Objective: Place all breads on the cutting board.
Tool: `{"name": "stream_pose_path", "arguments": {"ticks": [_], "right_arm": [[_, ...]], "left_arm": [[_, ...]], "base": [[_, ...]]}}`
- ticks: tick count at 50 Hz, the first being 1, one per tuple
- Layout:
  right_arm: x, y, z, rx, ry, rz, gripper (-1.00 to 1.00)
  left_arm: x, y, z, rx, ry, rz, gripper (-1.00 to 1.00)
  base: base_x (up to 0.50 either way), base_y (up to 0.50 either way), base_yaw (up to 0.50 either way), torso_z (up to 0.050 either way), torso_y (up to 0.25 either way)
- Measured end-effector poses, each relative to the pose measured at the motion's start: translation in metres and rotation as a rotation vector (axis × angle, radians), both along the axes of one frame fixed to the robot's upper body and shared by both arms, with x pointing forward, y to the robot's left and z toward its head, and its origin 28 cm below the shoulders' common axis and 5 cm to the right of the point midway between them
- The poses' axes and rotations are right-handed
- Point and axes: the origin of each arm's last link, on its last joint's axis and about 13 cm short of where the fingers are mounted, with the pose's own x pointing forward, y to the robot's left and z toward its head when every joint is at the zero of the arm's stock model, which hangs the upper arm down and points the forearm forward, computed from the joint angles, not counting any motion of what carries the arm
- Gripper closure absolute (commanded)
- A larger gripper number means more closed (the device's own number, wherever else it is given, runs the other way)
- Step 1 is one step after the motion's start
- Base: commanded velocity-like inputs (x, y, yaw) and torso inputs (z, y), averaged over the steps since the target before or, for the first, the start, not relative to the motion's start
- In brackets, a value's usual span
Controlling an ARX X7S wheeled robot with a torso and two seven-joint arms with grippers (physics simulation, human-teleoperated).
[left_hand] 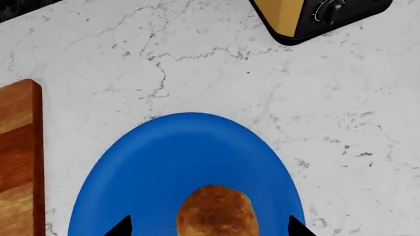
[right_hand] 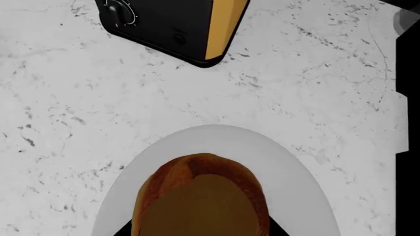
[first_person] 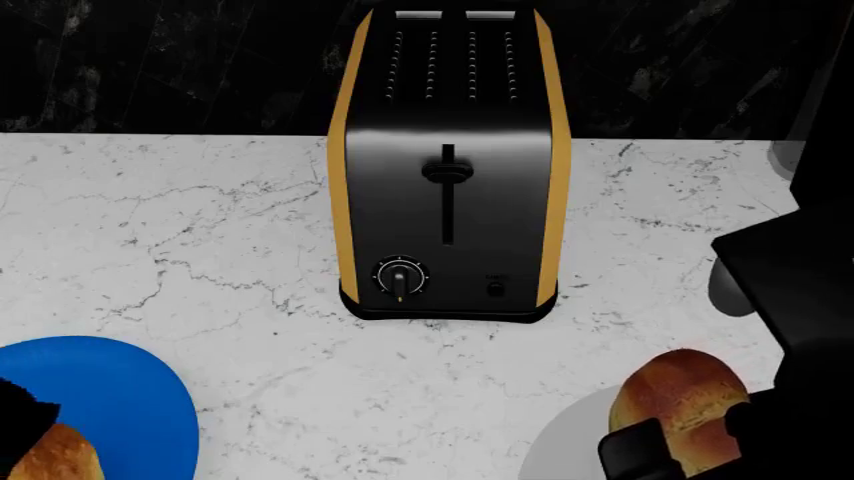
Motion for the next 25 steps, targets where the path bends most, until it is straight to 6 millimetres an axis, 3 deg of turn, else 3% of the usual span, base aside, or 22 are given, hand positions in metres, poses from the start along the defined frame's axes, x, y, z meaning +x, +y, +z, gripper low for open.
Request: {"name": "stream_pose_path", "arguments": {"ticks": [11,25], "right_arm": [[0.004,0.002,-0.006,0.005,0.012,0.008,1.0],[0.005,0.003,-0.01,0.008,0.021,0.016,1.0]], "left_arm": [[0.017,0.0,-0.013,0.026,0.069,-0.02,-1.0],[0.022,-0.001,-0.029,0.038,0.145,-0.041,-1.0]], "base": [[0.0,0.0,0.0,0.0,0.0],[0.0,0.0,0.0,0.0,0.0]]}}
